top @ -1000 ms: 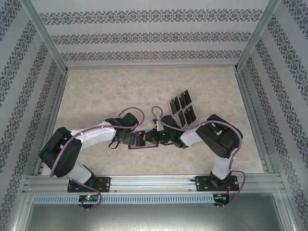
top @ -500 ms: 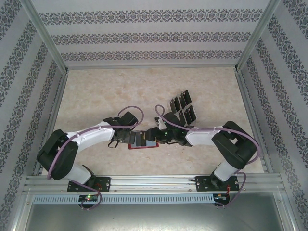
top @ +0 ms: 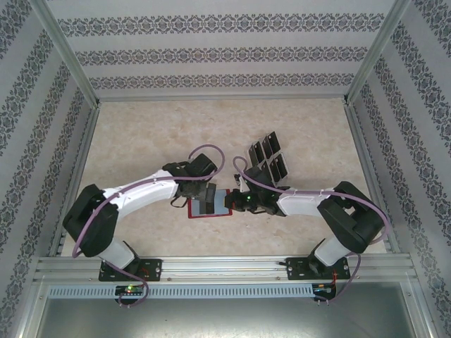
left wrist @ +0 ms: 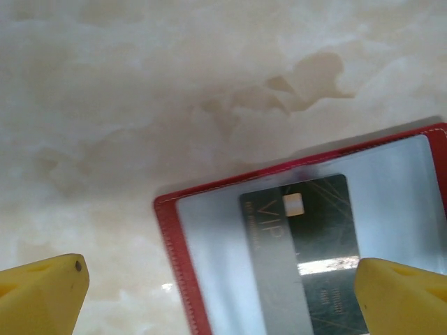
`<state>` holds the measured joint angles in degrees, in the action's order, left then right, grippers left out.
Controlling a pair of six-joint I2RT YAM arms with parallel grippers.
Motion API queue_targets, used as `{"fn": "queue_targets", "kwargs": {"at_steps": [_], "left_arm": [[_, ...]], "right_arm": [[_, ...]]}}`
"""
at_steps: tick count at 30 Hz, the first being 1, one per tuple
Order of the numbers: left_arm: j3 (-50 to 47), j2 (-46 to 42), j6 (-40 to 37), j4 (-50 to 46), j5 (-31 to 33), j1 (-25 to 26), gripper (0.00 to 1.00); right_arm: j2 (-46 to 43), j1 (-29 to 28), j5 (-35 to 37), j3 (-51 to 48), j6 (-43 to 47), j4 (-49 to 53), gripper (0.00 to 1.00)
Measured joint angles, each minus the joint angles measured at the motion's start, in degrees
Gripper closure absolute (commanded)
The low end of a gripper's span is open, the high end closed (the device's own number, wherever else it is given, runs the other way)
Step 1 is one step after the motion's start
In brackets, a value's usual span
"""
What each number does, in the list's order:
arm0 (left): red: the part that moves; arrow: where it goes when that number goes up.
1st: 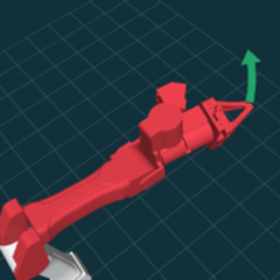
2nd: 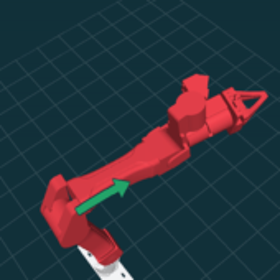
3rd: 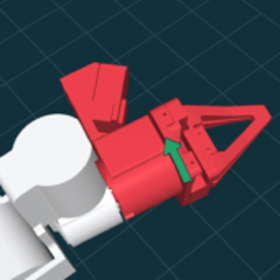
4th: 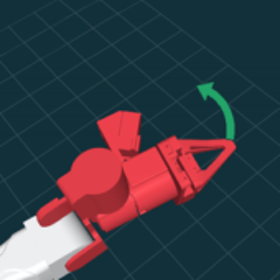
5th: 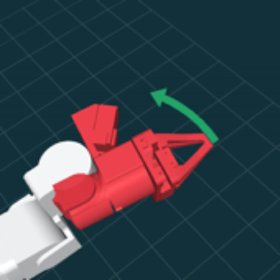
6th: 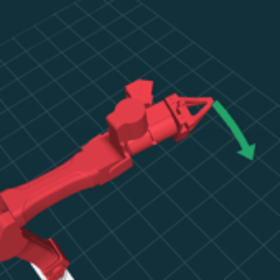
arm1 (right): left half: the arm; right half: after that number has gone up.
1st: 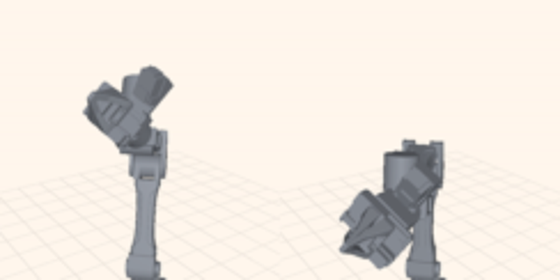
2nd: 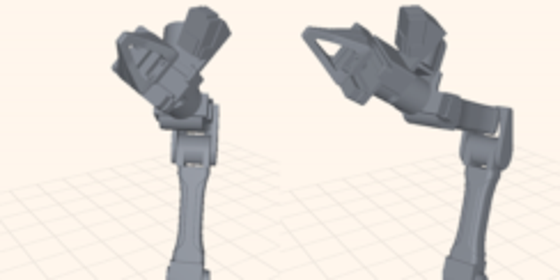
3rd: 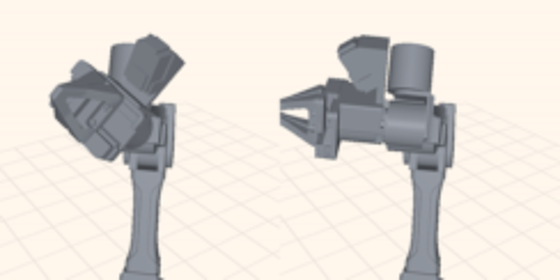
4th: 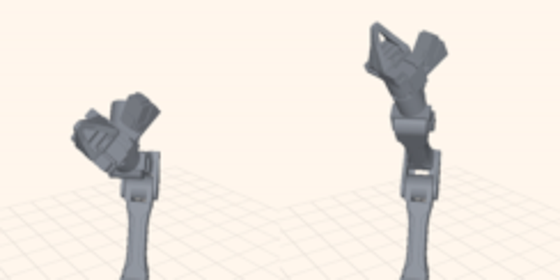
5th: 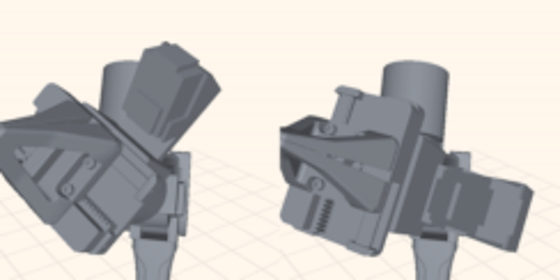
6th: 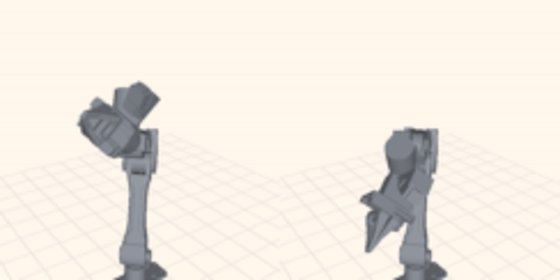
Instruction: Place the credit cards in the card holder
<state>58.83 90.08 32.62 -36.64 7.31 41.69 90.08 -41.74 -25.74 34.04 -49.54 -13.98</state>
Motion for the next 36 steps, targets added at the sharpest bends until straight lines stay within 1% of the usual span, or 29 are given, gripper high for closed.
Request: {"fn": "queue_targets", "kwargs": {"at_steps": [6,18,25,36], "left_arm": [[1.09,4.87,1.03,0.63,-0.42,2.16,0.02],[0.76,7.52,2.6,4.13,-0.72,2.51,0.02],[-0.22,7.82,2.67,4.5,-0.57,2.51,0.02],[-2.14,7.21,2.8,4.33,1.81,2.54,0.01]], "right_arm": [[1.38,0.0,0.04,-1.73,-0.09,-1.79,1.0],[3.34,0.02,0.39,-2.36,-1.14,-5.14,1.0],[3.5,0.39,0.42,-2.67,-1.73,-6.03,1.0],[3.5,0.9,0.44,-3.08,-2.01,-6.67,1.0]]}}
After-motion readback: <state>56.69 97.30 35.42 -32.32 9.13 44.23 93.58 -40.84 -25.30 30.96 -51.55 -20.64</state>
